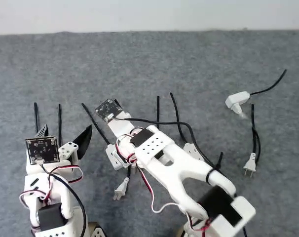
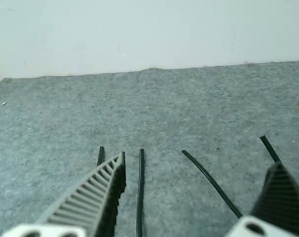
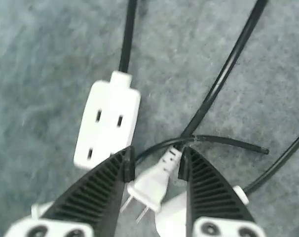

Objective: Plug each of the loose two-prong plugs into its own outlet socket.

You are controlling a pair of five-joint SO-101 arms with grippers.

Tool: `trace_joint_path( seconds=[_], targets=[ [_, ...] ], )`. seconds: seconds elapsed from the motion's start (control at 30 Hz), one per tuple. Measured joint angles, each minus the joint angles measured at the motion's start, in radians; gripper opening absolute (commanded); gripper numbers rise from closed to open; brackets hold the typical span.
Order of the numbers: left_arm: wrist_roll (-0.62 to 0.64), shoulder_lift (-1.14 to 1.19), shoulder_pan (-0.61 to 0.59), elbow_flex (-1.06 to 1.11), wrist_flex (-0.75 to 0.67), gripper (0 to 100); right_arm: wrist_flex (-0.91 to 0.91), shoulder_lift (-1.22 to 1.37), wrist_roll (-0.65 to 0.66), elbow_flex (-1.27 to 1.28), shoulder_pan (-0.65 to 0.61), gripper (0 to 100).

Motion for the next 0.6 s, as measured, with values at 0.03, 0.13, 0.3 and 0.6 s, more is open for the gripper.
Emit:
trace_joint_path(
  seconds=[0.03,0.13,0.3,0.6],
  targets=[
    [0.000,0.000,0.000,0.006,-0.006,41,-0.006,0.014,-0.015,0.000,0.000,15.8],
    [0.000,0.000,0.000,0.029,-0.032,41,-0.011,0.034,-0.035,0.000,0.002,15.8],
    [0.000,0.000,0.000,0.037,-0.046,41,0.021,0.034,-0.041,0.000,0.038,15.8],
    [-0.008,0.000,0.000,0.043,-0.046,41,0.199,0.040,-0.041,-0.032,0.150,15.8]
  ],
)
